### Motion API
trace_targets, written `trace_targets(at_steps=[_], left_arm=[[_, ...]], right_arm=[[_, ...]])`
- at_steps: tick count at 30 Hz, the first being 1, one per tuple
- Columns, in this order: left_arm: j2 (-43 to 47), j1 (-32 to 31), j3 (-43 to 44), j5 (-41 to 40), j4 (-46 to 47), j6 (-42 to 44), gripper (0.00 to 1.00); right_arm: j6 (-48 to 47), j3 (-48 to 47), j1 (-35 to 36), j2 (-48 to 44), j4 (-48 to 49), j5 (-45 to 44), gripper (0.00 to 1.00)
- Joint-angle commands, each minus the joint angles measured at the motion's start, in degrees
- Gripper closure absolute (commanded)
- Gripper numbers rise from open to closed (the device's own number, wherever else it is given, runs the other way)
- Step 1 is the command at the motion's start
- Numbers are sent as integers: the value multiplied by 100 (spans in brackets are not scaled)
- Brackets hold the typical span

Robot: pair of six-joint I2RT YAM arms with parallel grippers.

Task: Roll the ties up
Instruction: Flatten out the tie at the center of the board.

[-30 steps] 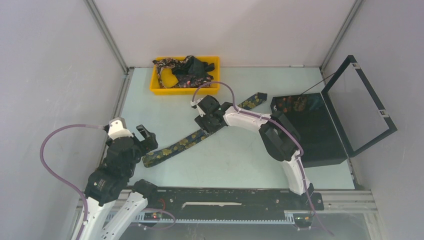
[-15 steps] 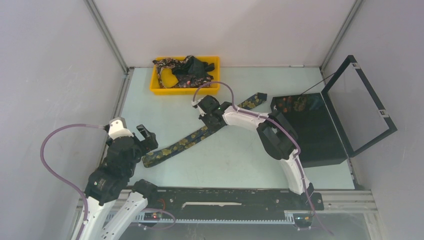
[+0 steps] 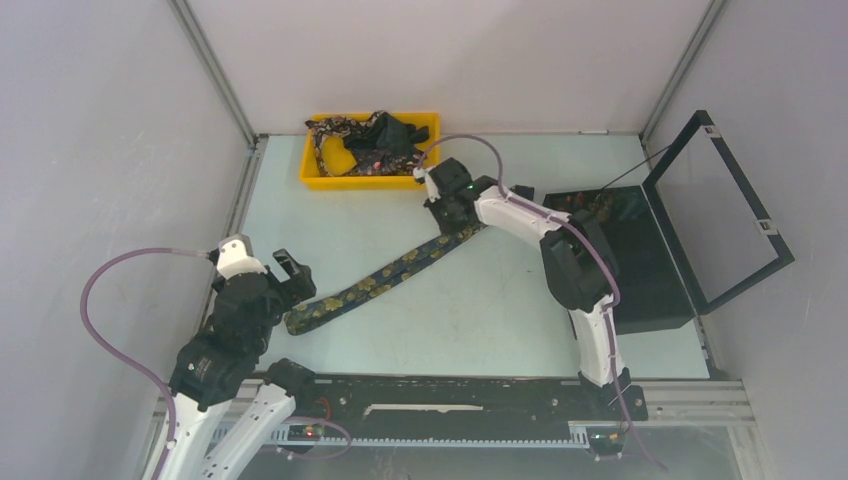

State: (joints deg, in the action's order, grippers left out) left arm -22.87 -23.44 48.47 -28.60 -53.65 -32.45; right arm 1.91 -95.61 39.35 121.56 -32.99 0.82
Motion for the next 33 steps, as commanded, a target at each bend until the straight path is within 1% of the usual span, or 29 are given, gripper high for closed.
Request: trace_targets(at_steps=[1,9,17,23,27,33], left_arm=[[-80,39,22,-120,173,112,2],[-129,50,28,-132,175,107,2],[-216,93,38,-120,171,124,2],[-234,112,31,-111,175,120,2],[-244,120,33,-102,177,129,2],[-242,121,31,-106,176,125,2]], right_arm=[[-44,-360,-467,-309,-128,366,96],[-115,-719,-1074,-37,-293,521,95],[-155,-1007,-1496,228,-386,583,95],[-164,-1109,-1687,376,-399,567,95],[-169,-1124,-1786,478,-388,643,92],[10,-1057,-1852,463,-484,217,91]])
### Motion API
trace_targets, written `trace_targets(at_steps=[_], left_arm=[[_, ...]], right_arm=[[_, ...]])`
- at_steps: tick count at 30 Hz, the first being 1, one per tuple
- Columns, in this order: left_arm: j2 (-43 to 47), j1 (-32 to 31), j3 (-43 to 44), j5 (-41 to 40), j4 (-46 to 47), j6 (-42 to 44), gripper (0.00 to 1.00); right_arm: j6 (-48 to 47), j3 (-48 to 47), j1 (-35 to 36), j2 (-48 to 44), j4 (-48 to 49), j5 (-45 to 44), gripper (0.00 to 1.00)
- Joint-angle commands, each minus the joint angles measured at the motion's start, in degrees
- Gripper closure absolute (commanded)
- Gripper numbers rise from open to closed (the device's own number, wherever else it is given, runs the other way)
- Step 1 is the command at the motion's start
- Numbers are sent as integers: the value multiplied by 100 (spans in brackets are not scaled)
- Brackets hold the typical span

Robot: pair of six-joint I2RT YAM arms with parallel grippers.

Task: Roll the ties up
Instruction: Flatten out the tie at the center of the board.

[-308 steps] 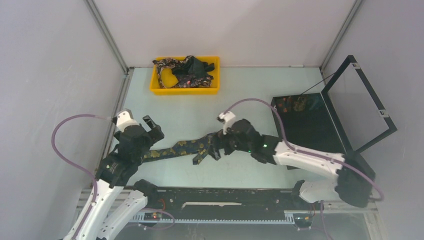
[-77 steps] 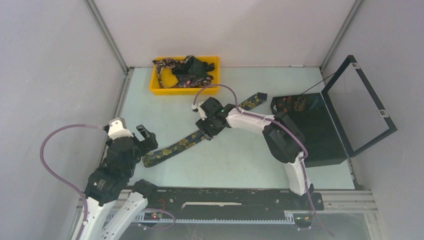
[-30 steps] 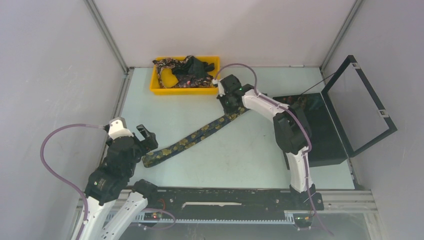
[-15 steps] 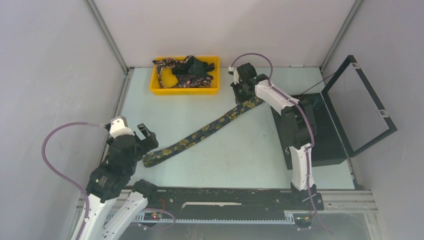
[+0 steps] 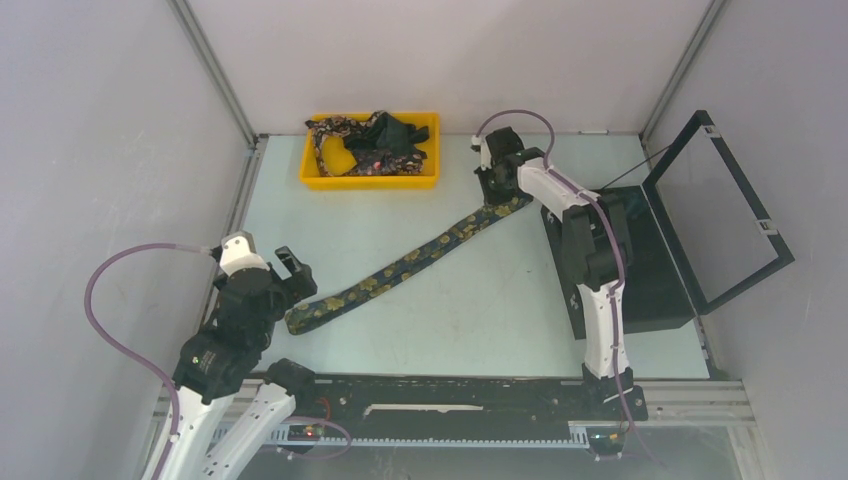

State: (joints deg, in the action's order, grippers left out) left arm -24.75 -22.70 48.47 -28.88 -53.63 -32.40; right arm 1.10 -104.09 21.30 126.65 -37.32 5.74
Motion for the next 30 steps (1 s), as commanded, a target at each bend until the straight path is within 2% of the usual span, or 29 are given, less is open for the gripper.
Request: trace_targets(at_steps=[1,7,11,15,24,30], left_arm=[[-51,46,32,-74,169,127,2],[-47,46,31,-70,172,123,2],[-55,50,31,-65,175,129,2],[-104,55,37,-40,181,137,2],[-122,121,35,18,204,166,2],[-71,134,31,19,210,167,2]], right_arm=[[122,-215,-54,-44,-64,-332,91],[386,-183,-205,-21,-109,-400,87],[400,-175,-294,63,-123,-306,73],[422,-328,-465,118,-183,-355,65],[524,-1472,-745,170,-868,-930,42],[669,-1472,-402,-322,-1054,-1071,38]])
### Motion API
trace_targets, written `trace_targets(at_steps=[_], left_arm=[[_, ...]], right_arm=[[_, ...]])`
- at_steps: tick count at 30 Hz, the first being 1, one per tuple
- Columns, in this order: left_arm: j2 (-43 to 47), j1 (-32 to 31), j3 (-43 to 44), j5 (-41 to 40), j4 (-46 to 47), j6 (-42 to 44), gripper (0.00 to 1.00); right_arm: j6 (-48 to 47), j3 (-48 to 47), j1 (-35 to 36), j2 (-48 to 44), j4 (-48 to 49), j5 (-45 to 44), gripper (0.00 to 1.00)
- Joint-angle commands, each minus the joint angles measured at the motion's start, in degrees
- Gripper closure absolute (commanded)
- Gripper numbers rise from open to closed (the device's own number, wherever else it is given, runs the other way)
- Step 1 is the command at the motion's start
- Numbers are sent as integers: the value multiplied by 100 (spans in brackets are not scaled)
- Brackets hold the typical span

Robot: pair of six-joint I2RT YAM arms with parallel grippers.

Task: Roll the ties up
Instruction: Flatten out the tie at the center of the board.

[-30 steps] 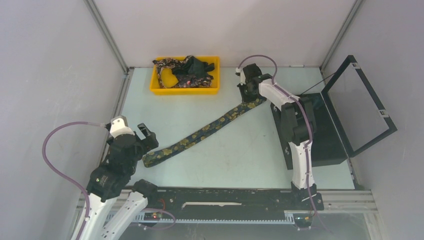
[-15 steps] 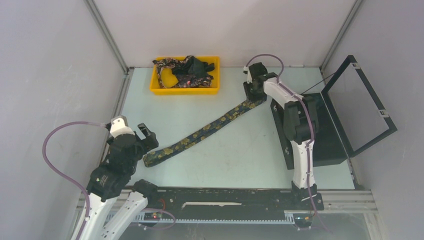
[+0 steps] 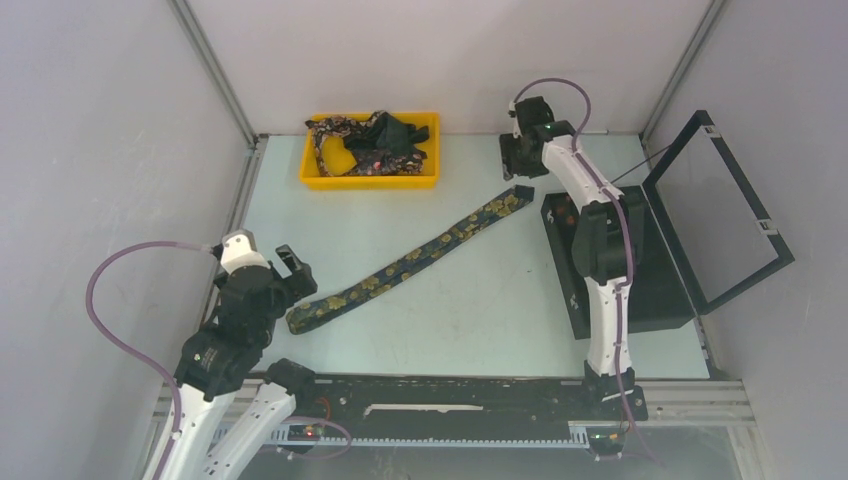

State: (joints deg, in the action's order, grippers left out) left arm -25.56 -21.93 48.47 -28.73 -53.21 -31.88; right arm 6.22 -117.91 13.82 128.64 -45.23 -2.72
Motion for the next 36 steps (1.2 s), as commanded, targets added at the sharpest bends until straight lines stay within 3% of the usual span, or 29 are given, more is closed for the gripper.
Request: trace_targets(at_steps=[1,7,12,23,36], left_arm=[[24,53,31,5,169,117,2],[127,58,18,7,167,111,2],[198,57,14,36,171,106,2],[336,58,-4,21,171,94,2],[325,58,-4,25,172,90,2]], right_arm=[[179,78,466,-647,-228,-232,38],[601,1661,1089,-1464,522,438,39],[911,2342,1534,-1481,833,742,39],[1090,1974,1666,-748,517,340,41],[1276,1592,1304,-20,524,207,44]])
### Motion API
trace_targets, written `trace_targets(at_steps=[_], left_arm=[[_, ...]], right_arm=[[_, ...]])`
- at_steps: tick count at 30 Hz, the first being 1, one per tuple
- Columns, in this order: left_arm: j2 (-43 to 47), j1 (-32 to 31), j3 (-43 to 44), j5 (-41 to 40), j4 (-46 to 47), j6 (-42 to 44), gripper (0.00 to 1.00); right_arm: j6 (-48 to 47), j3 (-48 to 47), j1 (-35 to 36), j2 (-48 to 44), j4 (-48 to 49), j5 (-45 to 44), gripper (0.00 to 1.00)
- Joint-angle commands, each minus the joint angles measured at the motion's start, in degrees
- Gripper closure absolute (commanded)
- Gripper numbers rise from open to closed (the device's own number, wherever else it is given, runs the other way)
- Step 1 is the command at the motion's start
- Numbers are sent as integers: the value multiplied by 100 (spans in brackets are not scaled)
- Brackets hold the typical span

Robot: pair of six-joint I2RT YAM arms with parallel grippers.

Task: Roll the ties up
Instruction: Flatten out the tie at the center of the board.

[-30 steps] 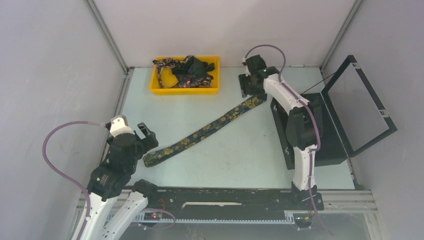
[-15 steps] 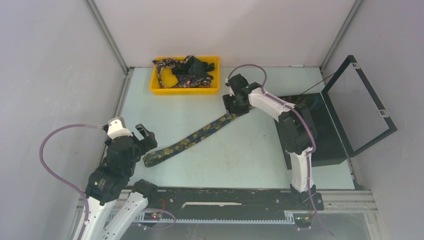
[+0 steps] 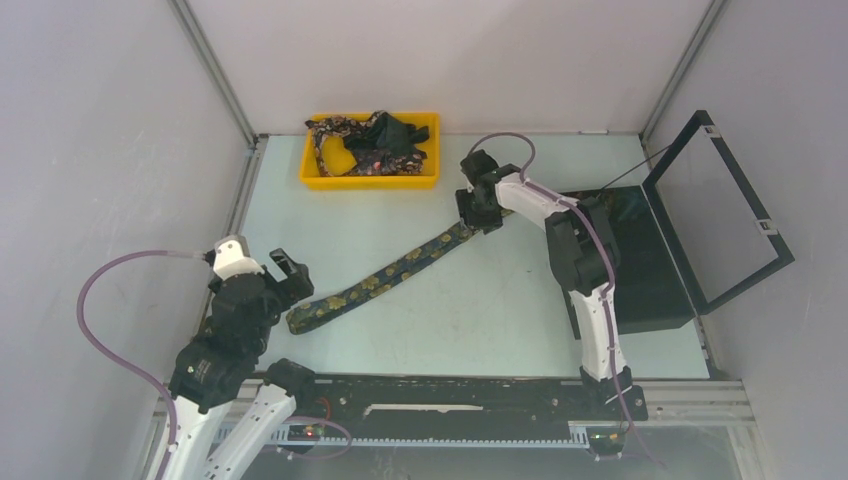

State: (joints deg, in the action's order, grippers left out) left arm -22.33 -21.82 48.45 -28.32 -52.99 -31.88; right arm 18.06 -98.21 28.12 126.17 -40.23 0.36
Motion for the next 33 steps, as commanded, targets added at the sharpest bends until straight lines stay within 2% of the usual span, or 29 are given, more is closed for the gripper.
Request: trace_targets(at_steps=[1,14,22,26,33], left_arm=[[-5,47,-2,-24,149,86,2],[-122,47,1,-59,149,81,2],[-221,42,6,-86,150,87,2],[-277,76,14,-91,149,86,2],[-389,144,16,-69,154,97,2]], right_arm=[[87,-411,-164,280,26,-100,45],[-170,-1331,-499,988,-329,-191,55],[-467,-2152,-549,1553,-793,-740,73],[-596,-2490,-560,1776,-973,-918,78],[-702,-3075,-739,2082,-1060,-1001,80]])
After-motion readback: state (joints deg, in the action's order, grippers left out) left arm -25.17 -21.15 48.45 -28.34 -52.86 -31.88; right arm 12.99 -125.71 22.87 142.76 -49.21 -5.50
